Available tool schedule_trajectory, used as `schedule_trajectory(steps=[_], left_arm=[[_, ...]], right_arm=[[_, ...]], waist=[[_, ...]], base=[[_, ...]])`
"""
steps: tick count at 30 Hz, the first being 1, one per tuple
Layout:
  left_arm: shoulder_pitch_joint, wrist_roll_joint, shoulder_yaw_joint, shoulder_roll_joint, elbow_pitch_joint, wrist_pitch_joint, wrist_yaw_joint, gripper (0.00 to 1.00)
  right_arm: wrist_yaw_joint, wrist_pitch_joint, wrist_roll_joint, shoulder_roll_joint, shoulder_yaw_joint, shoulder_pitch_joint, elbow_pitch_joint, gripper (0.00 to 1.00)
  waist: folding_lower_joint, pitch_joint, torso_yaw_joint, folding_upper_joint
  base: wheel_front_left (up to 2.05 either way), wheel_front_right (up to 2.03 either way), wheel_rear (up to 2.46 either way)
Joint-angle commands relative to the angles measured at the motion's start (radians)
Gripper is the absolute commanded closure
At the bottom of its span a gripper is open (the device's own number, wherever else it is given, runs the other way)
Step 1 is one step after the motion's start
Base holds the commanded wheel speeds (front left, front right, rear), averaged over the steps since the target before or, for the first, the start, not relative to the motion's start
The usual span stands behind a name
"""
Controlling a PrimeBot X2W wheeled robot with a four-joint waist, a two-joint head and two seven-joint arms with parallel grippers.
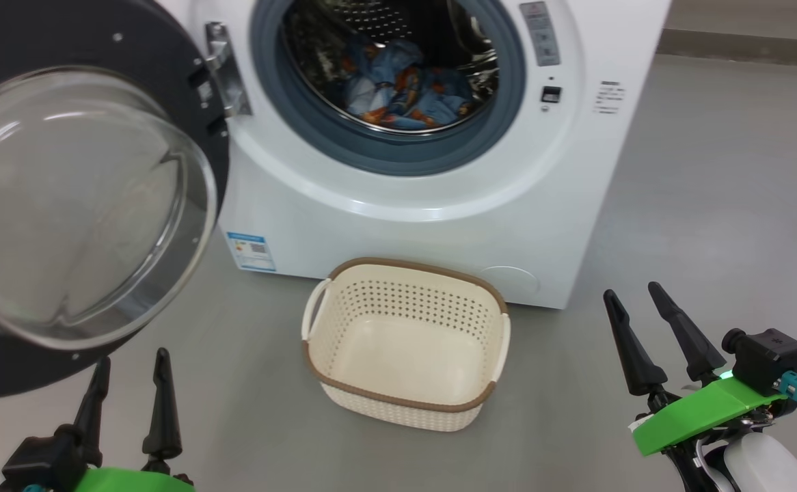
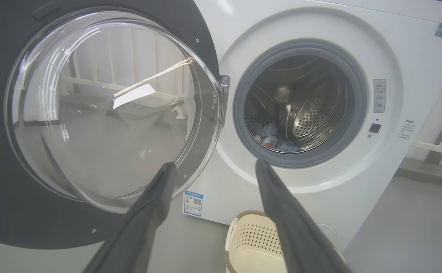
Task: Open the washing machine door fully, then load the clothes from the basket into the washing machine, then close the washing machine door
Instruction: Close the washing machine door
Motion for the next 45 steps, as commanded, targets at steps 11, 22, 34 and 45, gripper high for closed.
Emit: schedule_trajectory(steps=[11, 22, 34, 45], left_arm=[[-0.016, 0.010, 0.040, 0.013, -0.023, -0.006, 0.037, 0.00], [-0.016, 0.026, 0.047, 0.009, -0.018, -0.006, 0.053, 0.00], [-0.006, 0.028, 0.066, 0.005, -0.030, -0.007, 0.058, 0.00], [0.004, 0.038, 0.082, -0.009, -0.039, -0.007, 0.059, 0.00]], right_arm=[[0.007, -0.008, 0.007, -0.013, 0.029, -0.006, -0.016, 0.00], [0.007, -0.008, 0.011, -0.013, 0.041, -0.008, -0.010, 0.00], [0.007, -0.008, 0.010, -0.009, 0.056, -0.017, -0.008, 0.00], [0.007, -0.008, 0.019, -0.018, 0.066, -0.024, -0.003, 0.00]], waist=[[0.0000, 0.009, 0.158, 0.0000], [0.0000, 0.001, 0.263, 0.0000], [0.0000, 0.011, 0.317, 0.0000], [0.0000, 0.009, 0.316, 0.0000]], base=[[0.00, 0.00, 0.00], [0.00, 0.00, 0.00], [0.00, 0.00, 0.00], [0.00, 0.00, 0.00]])
